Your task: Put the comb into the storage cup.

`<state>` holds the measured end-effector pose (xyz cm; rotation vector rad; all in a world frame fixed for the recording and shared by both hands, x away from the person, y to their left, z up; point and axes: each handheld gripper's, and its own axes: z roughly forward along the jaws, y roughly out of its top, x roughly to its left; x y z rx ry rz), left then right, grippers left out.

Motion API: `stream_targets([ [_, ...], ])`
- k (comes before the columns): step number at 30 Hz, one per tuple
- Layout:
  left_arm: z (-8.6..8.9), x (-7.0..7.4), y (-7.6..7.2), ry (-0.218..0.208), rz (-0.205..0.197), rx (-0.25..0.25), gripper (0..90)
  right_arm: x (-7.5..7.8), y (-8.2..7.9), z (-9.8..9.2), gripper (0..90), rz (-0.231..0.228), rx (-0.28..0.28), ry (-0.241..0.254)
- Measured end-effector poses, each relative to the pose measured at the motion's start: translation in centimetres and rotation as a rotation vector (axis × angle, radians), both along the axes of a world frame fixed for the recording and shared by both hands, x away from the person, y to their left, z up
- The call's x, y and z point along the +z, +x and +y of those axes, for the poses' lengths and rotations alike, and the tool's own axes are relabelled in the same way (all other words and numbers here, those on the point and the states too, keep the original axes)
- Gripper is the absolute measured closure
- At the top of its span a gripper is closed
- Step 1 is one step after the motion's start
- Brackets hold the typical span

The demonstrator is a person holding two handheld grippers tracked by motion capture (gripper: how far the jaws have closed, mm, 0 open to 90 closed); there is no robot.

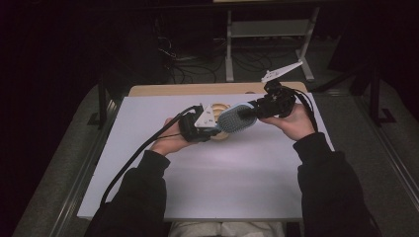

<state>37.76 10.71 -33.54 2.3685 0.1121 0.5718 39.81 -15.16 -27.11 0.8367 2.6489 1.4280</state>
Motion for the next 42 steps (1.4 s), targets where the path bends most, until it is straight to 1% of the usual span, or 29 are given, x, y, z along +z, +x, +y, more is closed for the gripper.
stream_targets([
  [3,0.0,0.1,0.0,-0.010,0.004,-0.001,71.5,0.4,-0.1,0.1,58.8,-0.001,-0.003,-0.014],
  [6,0.1,0.2,0.1,-0.031,0.022,-0.004,70.9,1.0,-0.3,0.4,59.1,-0.011,-0.001,-0.027],
  [7,0.2,0.4,0.1,-0.046,0.042,-0.007,70.2,1.1,-0.3,0.4,59.1,-0.017,0.001,-0.031],
  [10,0.6,0.8,0.4,-0.081,0.095,-0.011,60.1,1.9,-0.5,0.7,59.0,-0.042,-0.008,-0.065],
  [11,0.8,1.0,0.4,-0.091,0.103,-0.009,59.4,2.1,-0.5,0.7,58.9,-0.051,-0.013,-0.068],
  [12,0.9,1.1,0.5,-0.096,0.109,-0.008,57.2,2.4,-0.5,0.6,58.9,-0.050,-0.010,-0.073],
  [13,1.2,1.3,0.6,-0.107,0.125,-0.003,55.1,2.6,-0.5,0.6,58.9,-0.046,-0.014,-0.067],
  [16,1.7,1.8,0.7,-0.133,0.135,0.006,48.0,3.4,-0.6,0.7,58.8,-0.063,-0.021,-0.072],
  [19,2.1,2.2,0.9,-0.162,0.162,0.010,39.2,4.3,-0.6,0.8,58.6,-0.065,-0.024,-0.070],
  [22,2.5,2.6,1.0,-0.182,0.186,0.006,30.3,5.4,-0.7,0.9,58.5,-0.093,-0.036,-0.090],
  [25,2.9,2.9,1.1,-0.206,0.198,0.003,24.6,6.3,-0.7,0.9,58.5,-0.108,-0.039,-0.102],
  [27,3.2,3.1,1.2,-0.212,0.203,0.004,22.3,6.9,-0.7,0.9,58.5,-0.116,-0.044,-0.102],
  [30,3.9,3.1,1.6,-0.227,0.238,0.015,15.6,7.8,-0.6,0.7,58.5,-0.120,-0.042,-0.108],
  [31,4.1,3.1,1.7,-0.235,0.241,0.023,14.4,8.0,-0.6,0.7,58.6,-0.120,-0.040,-0.111],
  [32,4.4,3.1,1.7,-0.246,0.244,0.023,13.5,8.2,-0.6,0.7,58.5,-0.123,-0.040,-0.115],
  [33,4.6,3.1,1.7,-0.269,0.256,0.021,12.3,8.4,-0.5,0.6,58.5,-0.128,-0.045,-0.117],
  [35,5.1,3.1,1.8,-0.307,0.286,0.023,6.6,8.8,-0.4,0.5,58.4,-0.137,-0.057,-0.121],
  [36,5.3,3.0,1.9,-0.315,0.297,0.031,2.9,8.9,-0.3,0.4,58.4,-0.140,-0.063,-0.118],
  [37,5.5,3.0,1.9,-0.315,0.304,0.036,0.0,9.0,-0.2,0.3,58.3,-0.140,-0.068,-0.116],
  [38,5.7,3.0,2.0,-0.311,0.305,0.041,0.0,9.2,-0.1,0.2,58.3,-0.141,-0.070,-0.118],
  [40,6.1,2.8,2.0,-0.323,0.300,0.053,0.0,9.4,0.0,0.0,58.3,-0.145,-0.075,-0.117],
  [42,6.6,2.7,2.0,-0.332,0.292,0.058,0.0,9.6,0.1,0.0,58.2,-0.160,-0.079,-0.120],
])
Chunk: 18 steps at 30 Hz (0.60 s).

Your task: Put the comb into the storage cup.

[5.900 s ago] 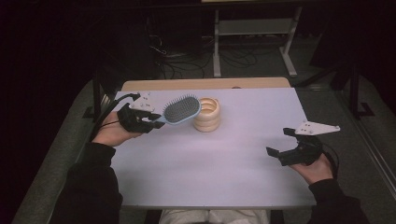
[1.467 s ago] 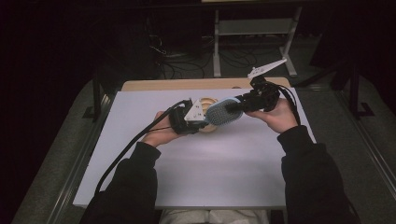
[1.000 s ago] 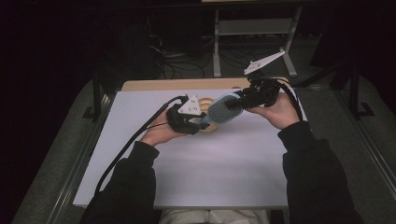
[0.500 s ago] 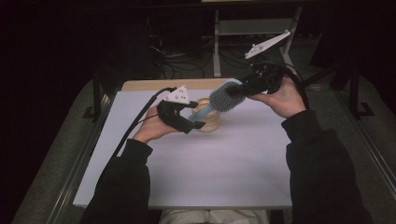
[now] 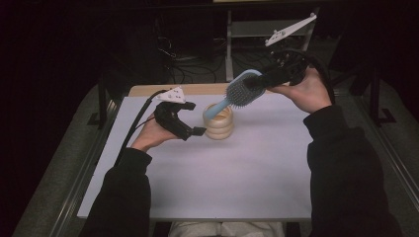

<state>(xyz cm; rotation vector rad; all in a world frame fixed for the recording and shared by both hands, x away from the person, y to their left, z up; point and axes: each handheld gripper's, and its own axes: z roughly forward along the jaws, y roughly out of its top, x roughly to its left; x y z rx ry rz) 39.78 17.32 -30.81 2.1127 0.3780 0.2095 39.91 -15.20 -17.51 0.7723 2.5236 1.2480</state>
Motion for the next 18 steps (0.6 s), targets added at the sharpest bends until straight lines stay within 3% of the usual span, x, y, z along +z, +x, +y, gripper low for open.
stream_targets([
  [6,1.3,-0.5,-0.4,-0.011,-0.021,0.027,0.0,0.3,0.4,-0.1,58.1,-0.018,-0.020,-0.008],
  [18,4.7,-1.6,-0.9,-0.037,-0.032,0.088,0.0,-0.1,1.7,-0.7,57.9,-0.003,-0.057,-0.013],
])
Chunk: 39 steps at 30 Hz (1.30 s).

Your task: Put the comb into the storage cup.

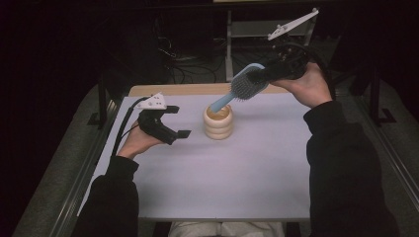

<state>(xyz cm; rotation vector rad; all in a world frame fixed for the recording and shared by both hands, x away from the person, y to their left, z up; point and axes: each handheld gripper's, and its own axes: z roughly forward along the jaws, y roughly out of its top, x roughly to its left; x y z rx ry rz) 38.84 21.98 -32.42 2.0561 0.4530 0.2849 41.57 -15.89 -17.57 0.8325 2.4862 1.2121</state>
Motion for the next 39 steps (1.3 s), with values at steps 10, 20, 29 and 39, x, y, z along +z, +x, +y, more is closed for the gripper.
stream_targets([
  [10,3.4,-1.0,-0.7,-0.033,-0.006,0.069,0.0,-0.9,1.8,-0.1,57.8,0.014,-0.013,-0.001],
  [20,6.3,-2.1,-1.5,-0.052,-0.002,0.132,0.0,-2.0,3.1,0.4,57.7,0.048,-0.023,-0.015],
  [29,8.4,-3.3,-2.6,-0.068,-0.009,0.189,0.0,-3.2,4.0,0.8,57.5,0.075,-0.032,-0.037],
  [39,11.6,-5.1,-4.4,-0.071,0.021,0.265,0.0,-4.7,5.0,1.5,57.5,0.103,-0.036,-0.054],
])
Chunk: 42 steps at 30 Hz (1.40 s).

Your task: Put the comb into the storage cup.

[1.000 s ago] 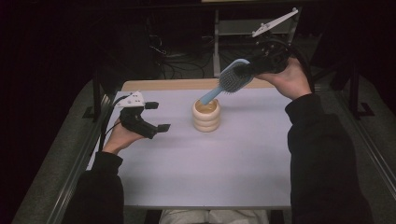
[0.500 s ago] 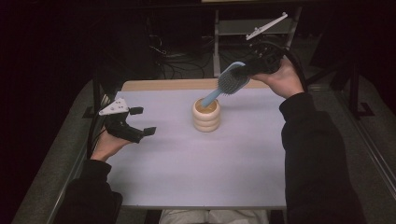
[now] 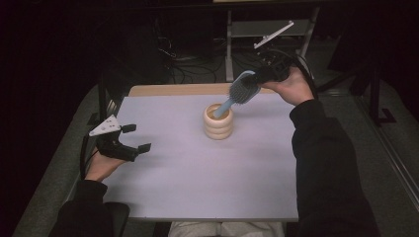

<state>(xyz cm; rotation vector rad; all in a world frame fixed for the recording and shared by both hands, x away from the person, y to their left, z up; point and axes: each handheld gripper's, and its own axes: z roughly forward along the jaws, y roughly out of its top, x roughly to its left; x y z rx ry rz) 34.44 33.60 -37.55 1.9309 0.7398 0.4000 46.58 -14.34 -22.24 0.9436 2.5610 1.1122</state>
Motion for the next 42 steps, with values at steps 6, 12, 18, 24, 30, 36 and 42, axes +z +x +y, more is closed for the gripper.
stream_targets([
  [6,1.4,-0.8,-1.2,-0.044,-0.036,0.048,0.0,-0.7,0.4,0.7,57.4,0.017,0.008,0.002],
  [12,1.7,-1.5,-1.4,-0.043,-0.013,0.054,0.0,-2.1,1.2,1.4,57.3,0.038,0.015,-0.017],
  [18,1.5,-2.3,-1.4,-0.035,0.013,0.042,0.0,-3.9,1.8,2.2,57.2,0.070,0.037,0.002],
  [24,1.6,-2.4,-1.4,-0.046,0.015,0.040,0.0,-5.2,2.5,2.7,56.9,0.095,0.040,0.014],
  [30,1.7,-2.5,-1.5,-0.067,0.027,0.044,0.0,-5.7,3.1,2.7,51.7,0.122,0.037,0.062],
  [36,1.6,-2.6,-1.6,-0.063,0.031,0.038,0.0,-6.4,3.4,2.7,31.1,0.169,0.018,0.082],
  [42,1.3,-2.7,-1.6,-0.062,0.047,0.017,0.0,-6.3,3.0,1.8,10.0,0.149,0.036,0.117],
])
